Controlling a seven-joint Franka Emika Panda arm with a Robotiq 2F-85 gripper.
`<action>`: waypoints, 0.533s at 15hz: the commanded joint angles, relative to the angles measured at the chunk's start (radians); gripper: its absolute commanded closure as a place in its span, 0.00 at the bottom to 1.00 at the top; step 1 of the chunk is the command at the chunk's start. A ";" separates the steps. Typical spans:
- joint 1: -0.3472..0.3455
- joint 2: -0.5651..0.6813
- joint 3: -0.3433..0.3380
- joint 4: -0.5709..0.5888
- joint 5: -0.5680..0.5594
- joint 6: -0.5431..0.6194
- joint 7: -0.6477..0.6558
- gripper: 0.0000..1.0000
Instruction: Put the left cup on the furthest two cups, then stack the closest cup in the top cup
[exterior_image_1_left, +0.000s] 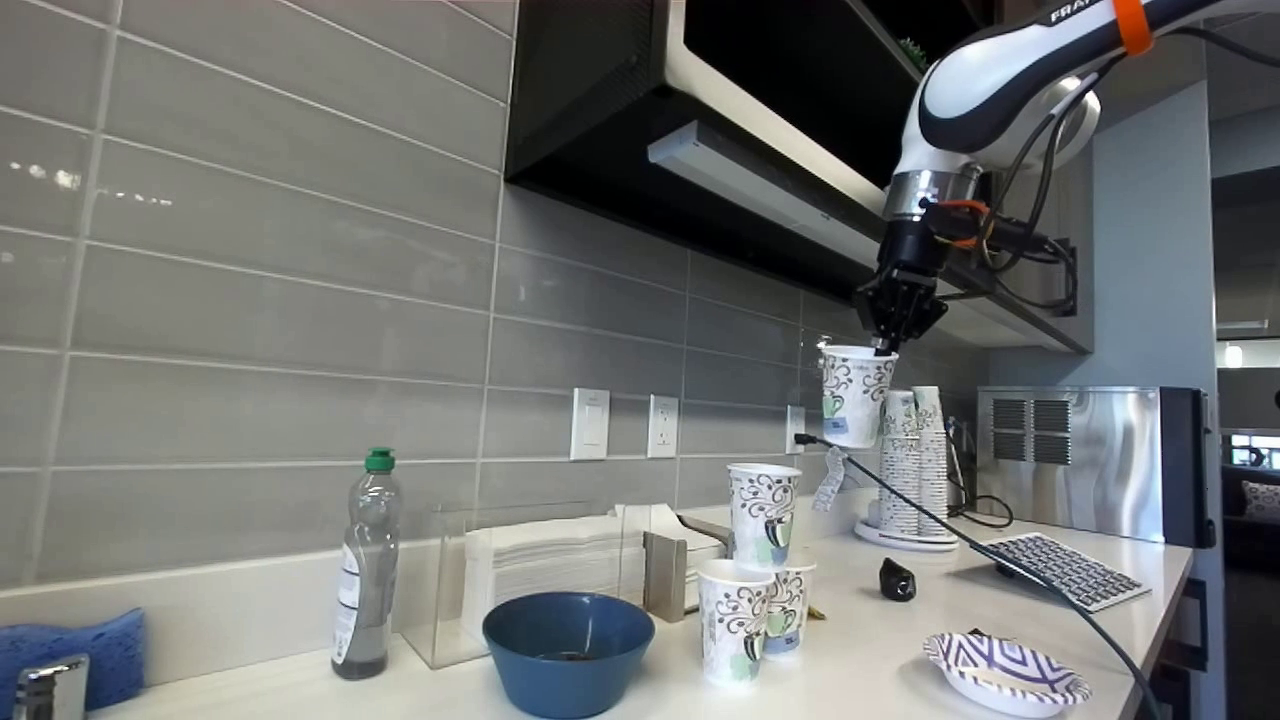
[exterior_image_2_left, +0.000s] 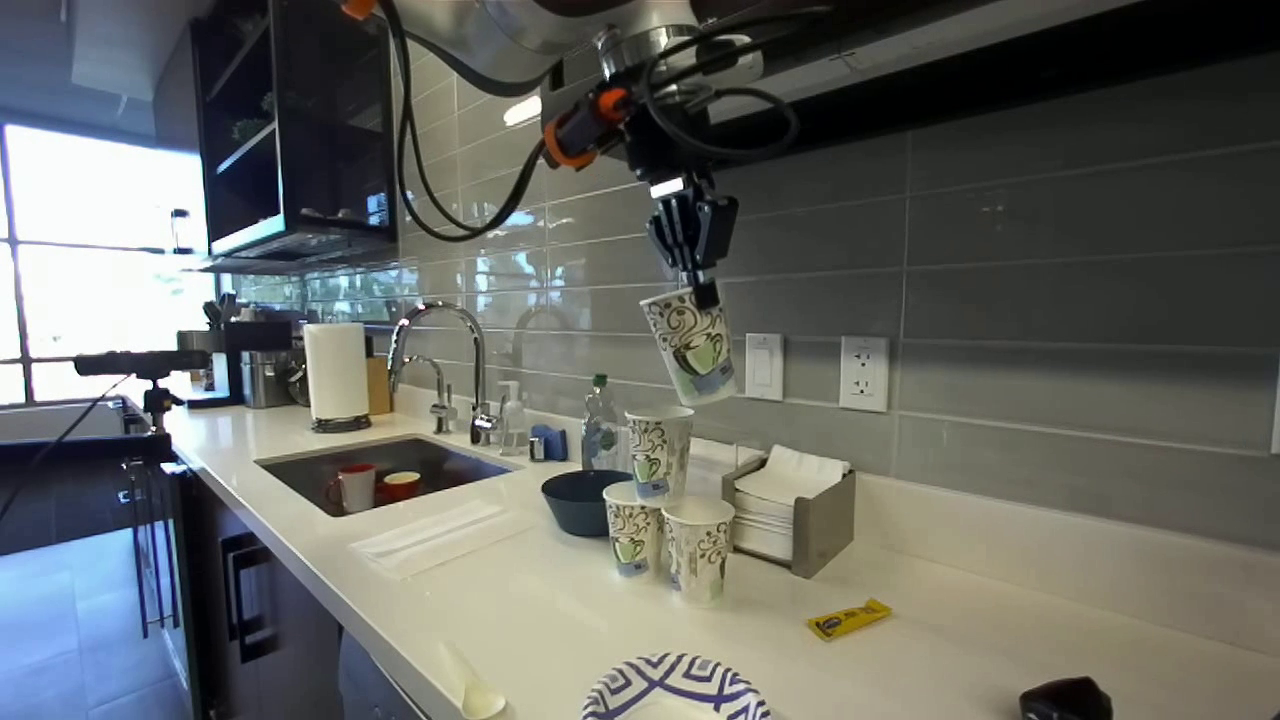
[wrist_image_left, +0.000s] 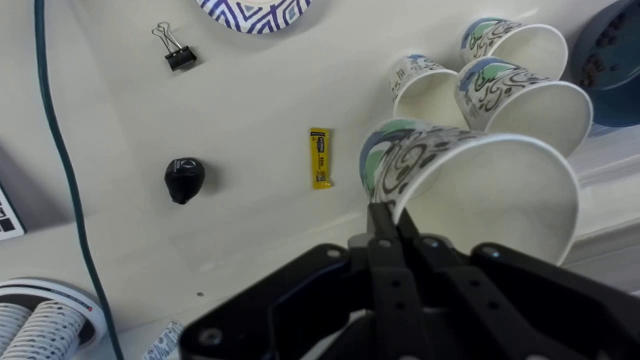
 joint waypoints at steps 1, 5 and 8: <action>0.024 0.009 0.009 0.053 0.019 -0.031 -0.028 0.99; 0.054 0.030 0.013 0.085 0.055 -0.042 -0.065 0.99; 0.075 0.054 0.016 0.102 0.083 -0.056 -0.095 0.99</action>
